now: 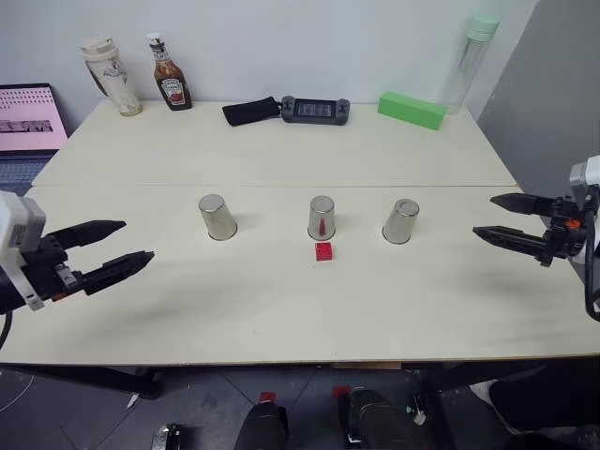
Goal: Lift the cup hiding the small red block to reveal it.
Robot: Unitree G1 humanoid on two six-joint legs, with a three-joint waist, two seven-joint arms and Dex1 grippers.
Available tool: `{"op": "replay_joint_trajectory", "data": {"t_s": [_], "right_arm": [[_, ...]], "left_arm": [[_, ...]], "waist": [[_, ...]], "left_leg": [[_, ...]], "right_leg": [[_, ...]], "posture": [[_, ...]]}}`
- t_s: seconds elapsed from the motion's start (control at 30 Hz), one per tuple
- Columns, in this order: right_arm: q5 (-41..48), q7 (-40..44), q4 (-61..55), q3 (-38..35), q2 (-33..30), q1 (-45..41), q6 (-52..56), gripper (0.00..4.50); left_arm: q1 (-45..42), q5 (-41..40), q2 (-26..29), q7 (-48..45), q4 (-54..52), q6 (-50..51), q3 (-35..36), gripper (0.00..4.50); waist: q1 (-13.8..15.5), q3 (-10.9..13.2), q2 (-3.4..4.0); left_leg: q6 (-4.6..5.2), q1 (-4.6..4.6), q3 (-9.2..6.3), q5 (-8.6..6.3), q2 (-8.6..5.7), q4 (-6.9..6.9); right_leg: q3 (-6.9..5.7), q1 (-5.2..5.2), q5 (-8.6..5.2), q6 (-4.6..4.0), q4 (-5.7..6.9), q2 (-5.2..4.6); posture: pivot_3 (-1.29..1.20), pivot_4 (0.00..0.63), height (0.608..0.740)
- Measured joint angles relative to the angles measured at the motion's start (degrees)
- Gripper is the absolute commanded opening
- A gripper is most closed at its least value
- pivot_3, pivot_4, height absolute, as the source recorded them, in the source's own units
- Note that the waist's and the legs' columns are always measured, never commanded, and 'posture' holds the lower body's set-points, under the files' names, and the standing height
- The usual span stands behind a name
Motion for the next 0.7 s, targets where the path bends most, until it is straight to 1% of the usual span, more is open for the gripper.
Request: {"op": "replay_joint_trajectory", "data": {"t_s": [0.7], "right_arm": [[-0.01, -1.08, -0.01, 0.09, 1.08, -0.31, 0.0, 4.48]], "left_arm": [[-1.11, -0.16, -0.84, 0.66, -0.26, 0.06, -1.44, 4.5]], "waist": [[0.01, 0.0, 0.0]], "left_leg": [[0.0, 0.02, 0.11, 0.0, 0.0, 0.01]], "right_leg": [[0.04, -0.01, 0.01, 0.01, 0.02, 0.0]], "posture": [[0.0, 0.15, 0.74]]}}
